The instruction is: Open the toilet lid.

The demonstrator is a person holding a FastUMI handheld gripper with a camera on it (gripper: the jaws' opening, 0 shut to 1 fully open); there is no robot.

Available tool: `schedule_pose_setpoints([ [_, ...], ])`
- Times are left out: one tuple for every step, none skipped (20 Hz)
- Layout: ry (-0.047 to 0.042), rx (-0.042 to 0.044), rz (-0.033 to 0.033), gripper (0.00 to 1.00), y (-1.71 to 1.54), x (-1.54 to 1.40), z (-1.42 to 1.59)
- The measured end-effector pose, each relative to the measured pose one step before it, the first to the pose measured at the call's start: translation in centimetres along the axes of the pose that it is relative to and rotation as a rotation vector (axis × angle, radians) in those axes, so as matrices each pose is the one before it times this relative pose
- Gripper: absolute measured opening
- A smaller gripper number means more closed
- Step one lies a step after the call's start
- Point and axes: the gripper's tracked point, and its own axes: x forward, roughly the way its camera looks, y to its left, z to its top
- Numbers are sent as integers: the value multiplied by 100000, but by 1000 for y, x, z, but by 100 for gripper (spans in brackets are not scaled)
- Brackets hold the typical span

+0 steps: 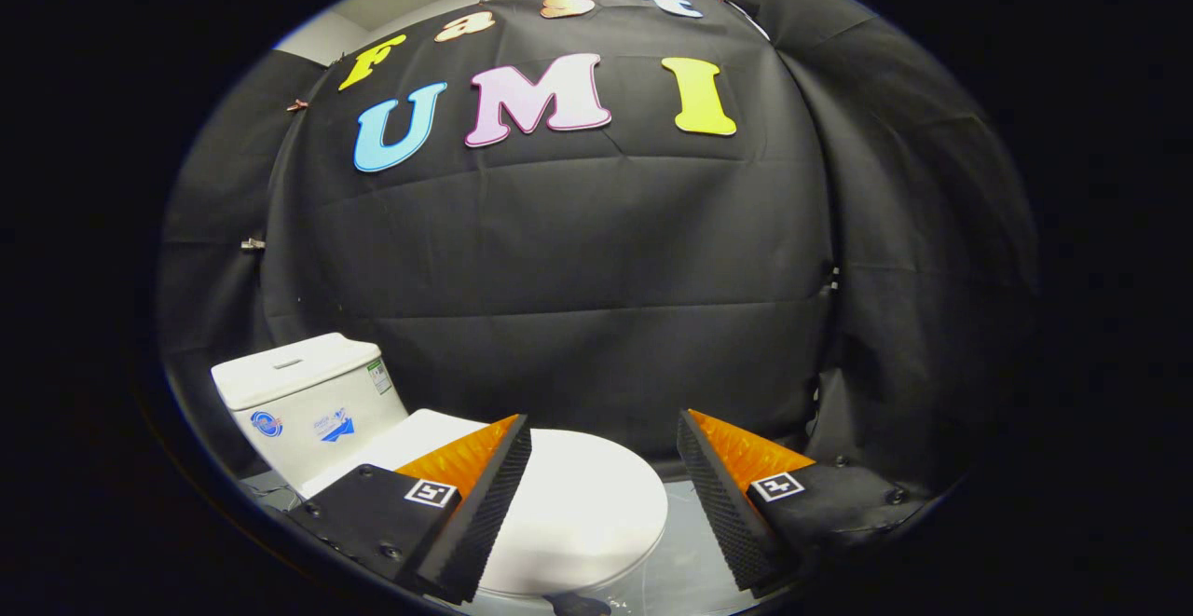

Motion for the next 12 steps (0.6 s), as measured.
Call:
schedule_pose_setpoints([
  [89,66,22,99,24,30,-30],
  [36,-105,53,99,32,-23,-50],
  [7,-118,-41,99,-11,-13,6],
  [-39,-33,100,99,-5,-29,12],
  [-9,-45,37,99,28,8,-11],
  [41,-366,2,99,-45,37,-7],
  [127,-305,-234,99,-104,-16,-87],
  [288,72,-59,99,-246,-20,-75],
  [607,244,-352,99,-246,-54,-183],
  [458,342,-550,99,-441,-48,-157],
  [504,483,-615,99,-454,-99,-97],
  [21,816,-526,99,-326,-120,121],
])
